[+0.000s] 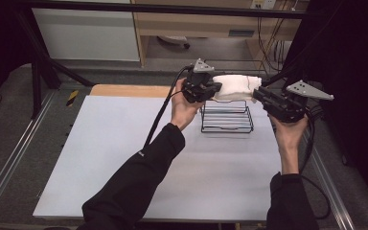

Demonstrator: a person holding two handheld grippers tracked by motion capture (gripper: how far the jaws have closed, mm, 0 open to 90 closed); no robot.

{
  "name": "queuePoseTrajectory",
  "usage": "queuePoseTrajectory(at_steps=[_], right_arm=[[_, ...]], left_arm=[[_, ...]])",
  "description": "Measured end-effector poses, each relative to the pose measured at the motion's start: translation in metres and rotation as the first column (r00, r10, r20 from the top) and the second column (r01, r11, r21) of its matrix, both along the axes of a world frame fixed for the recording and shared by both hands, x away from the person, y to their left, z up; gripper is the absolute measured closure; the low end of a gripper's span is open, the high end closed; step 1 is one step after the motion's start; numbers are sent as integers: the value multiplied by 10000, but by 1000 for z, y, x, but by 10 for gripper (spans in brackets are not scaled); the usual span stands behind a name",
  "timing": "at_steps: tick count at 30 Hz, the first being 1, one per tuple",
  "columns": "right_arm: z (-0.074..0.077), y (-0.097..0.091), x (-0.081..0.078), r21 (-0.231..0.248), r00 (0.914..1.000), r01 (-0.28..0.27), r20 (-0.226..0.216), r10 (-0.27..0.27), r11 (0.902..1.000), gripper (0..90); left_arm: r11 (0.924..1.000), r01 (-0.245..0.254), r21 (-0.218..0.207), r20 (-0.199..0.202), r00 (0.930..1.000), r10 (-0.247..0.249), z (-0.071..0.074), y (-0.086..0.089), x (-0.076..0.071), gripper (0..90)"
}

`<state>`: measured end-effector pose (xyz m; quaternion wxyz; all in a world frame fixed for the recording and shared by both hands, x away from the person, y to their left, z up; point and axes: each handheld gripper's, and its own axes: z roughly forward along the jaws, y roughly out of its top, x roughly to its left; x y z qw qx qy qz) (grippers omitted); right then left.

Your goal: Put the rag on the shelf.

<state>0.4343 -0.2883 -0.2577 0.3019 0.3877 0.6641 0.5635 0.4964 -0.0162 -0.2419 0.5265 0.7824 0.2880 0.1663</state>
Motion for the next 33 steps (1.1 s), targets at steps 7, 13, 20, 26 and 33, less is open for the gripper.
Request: queuePoseTrajectory(at_steps=[7, 13, 20, 26, 33], right_arm=[[-1, 11, 5, -309, 9974, -228, -691, 206, 9993, 867], [-17, 15, 18, -367, 9904, 273, -1345, -320, 9990, 894], [-29, 12, 26, -126, 9881, 738, -1347, -749, 9972, 892], [-29, 10, 22, -80, 9918, 586, -1133, -591, 9983, 850], [-20, 10, 4, 61, 9949, 111, -1008, -104, 9999, 684]], left_arm=[[9996, 6, 274, 18, 10000, -7, -9, -4, -1, 896], [9992, -14, 406, 60, 10000, 12, -18, -3, 0, 895], [9987, -200, 462, 41, 9998, 199, -28, -5, 6, 891], [9991, -6, 426, 95, 10000, 2, -27, -1, 2, 868], [9984, 246, 505, 99, 9996, -251, -25, 15, -10, 746]])
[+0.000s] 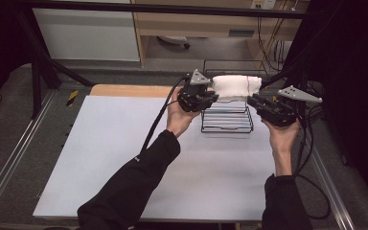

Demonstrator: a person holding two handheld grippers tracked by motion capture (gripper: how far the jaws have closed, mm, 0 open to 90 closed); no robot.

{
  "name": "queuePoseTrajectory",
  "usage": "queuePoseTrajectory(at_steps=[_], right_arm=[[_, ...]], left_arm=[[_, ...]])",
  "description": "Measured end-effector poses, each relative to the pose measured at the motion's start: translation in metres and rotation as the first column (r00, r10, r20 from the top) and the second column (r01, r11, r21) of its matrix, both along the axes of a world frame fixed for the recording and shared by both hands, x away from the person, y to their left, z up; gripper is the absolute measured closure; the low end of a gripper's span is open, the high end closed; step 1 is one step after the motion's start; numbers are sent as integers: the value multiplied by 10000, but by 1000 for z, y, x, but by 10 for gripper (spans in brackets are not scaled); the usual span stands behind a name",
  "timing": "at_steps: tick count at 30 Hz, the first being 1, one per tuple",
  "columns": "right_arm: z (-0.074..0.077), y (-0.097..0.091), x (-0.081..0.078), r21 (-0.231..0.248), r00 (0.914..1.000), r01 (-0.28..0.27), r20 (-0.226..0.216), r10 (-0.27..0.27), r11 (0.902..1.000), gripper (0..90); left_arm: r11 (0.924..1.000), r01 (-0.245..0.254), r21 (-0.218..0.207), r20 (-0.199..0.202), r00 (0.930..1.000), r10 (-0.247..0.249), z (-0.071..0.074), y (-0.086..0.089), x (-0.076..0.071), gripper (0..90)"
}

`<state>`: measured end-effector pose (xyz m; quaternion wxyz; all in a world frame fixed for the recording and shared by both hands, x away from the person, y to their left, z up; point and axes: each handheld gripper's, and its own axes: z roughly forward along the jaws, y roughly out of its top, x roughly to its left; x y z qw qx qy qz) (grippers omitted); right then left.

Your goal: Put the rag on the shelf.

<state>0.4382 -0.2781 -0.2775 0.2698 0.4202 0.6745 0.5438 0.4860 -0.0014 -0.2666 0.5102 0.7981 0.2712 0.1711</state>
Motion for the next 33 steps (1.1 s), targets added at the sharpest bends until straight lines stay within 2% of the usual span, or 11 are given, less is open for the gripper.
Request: queuePoseTrajectory(at_steps=[3, 5, 10, 18, 22, 27, 29, 33], right_arm=[[2, 2, -6, -41, 9997, -208, -118, 207, 9998, 604], [2, 3, -8, 23, 9989, -347, -322, 348, 9994, 535], [-1, 9, -15, -89, 9971, -623, -444, 619, 9980, 375], [-15, 21, -23, -54, 9922, -986, -776, 979, 9951, 183], [-22, 26, -27, -161, 9913, -1061, -800, 1045, 9942, 136], [-32, 31, -32, -166, 9893, -1204, -849, 1186, 9926, 57], [-37, 33, -33, -207, 9847, -1365, -1121, 1333, 9904, 39], [-50, 37, -35, -286, 9779, -1558, -1459, 1501, 9874, 19]], left_arm=[[9999, 83, 124, 60, 9999, -84, -1, 10, -6, 669], [9997, 172, 196, -49, 9998, -171, -3, 18, -9, 598], [9984, 168, 544, -137, 9998, -161, -14, 38, -17, 422], [9970, -138, 757, -595, 9981, 183, -38, 82, -31, 212], [9947, -504, 895, -816, 9950, 577, -50, 108, -39, 110], [9911, -956, 924, -983, 9896, 1047, -68, 143, -52, 57], [9909, -1115, 757, -1140, 9862, 1197, -76, 157, -57, 54], [9882, -1287, 835, -1442, 9796, 1398, -90, 181, -67, 52]])
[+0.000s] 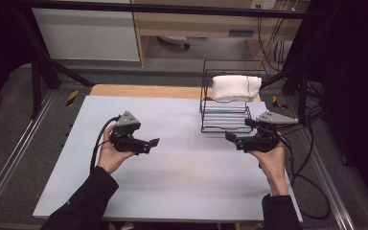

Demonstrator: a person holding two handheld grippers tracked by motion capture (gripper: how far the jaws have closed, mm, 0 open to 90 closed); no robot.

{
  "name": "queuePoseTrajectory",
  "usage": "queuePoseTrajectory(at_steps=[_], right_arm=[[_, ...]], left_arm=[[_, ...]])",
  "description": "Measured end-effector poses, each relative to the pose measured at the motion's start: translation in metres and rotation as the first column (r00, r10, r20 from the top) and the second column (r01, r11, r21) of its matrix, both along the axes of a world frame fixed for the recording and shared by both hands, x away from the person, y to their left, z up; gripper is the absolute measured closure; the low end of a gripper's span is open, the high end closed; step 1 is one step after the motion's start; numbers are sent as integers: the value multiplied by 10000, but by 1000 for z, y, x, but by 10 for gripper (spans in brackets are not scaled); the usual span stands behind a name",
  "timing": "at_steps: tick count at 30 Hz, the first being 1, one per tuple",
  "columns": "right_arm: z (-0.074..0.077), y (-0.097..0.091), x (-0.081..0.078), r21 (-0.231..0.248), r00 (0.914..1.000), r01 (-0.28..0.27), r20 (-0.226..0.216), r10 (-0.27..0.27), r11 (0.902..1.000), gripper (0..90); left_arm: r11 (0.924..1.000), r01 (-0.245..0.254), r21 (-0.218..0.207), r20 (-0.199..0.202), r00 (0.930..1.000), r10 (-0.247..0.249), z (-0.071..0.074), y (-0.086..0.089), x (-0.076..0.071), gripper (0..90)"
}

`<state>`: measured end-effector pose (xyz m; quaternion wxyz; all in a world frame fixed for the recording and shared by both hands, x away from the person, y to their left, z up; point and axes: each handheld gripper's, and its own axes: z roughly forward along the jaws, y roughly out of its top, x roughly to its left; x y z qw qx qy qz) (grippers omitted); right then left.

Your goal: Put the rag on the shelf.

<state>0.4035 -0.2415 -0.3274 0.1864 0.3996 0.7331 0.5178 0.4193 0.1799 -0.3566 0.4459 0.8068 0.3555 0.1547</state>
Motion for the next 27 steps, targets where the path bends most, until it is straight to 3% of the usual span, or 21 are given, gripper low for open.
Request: queuePoseTrajectory(at_steps=[9, 17, 22, 27], right_arm=[[-31, 6, -7, -287, 9974, -555, -472, 541, 9980, 4], [-65, 0, -18, 98, 9943, -721, -776, 726, 9974, 4], [-85, -6, -25, 41, 9920, -736, -1029, 737, 9973, 4], [-99, -13, -32, -154, 9863, -968, -1359, 939, 9952, 4]], left_arm=[[9992, -399, 89, -19, 9992, 400, -29, 47, -30, 56], [9970, -772, 72, -298, 9966, 773, -57, 80, -49, 58], [9952, -974, 50, -474, 9941, 975, -70, 94, -56, 60], [9957, -926, -26, -331, 9952, 925, -75, 101, -61, 60]])
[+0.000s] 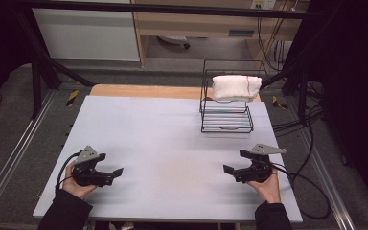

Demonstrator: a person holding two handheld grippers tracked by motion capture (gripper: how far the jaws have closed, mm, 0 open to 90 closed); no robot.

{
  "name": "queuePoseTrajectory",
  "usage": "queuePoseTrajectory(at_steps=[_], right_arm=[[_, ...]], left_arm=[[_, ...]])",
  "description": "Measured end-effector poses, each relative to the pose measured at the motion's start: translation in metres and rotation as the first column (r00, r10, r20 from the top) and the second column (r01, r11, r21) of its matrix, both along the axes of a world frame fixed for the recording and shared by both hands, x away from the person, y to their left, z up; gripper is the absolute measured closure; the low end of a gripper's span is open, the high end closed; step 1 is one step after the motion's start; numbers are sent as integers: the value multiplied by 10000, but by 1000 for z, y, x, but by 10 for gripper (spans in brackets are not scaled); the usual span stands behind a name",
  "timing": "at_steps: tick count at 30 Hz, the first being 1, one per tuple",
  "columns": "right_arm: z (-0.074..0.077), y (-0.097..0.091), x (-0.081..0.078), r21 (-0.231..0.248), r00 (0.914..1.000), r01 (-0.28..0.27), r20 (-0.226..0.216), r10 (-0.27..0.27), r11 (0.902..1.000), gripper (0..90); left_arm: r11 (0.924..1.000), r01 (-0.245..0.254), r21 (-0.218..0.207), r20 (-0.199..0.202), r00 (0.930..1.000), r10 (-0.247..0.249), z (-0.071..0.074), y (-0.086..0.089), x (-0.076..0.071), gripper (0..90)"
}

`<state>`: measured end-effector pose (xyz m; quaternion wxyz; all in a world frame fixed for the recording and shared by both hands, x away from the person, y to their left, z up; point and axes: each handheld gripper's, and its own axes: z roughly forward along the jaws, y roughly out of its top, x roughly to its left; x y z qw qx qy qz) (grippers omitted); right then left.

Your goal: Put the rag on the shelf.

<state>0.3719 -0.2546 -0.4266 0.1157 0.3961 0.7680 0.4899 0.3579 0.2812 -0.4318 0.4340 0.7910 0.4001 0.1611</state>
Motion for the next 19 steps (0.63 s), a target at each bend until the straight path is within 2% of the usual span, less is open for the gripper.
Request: queuePoseTrajectory(at_steps=[4, 9, 19], right_arm=[[-11, -5, -5, -22, 9996, 38, -263, -38, 10000, 4], [-19, -6, -11, -181, 9985, -128, -529, 119, 9998, 5], [-20, -7, -10, -359, 9986, -181, -499, 163, 9992, 5]], left_arm=[[9998, 18, 182, 74, 10000, -19, -4, 4, -2, 60], [9999, 32, 102, -93, 10000, -31, -8, 8, -3, 61], [9994, 113, 324, -199, 9997, -107, -13, 8, -3, 61]])
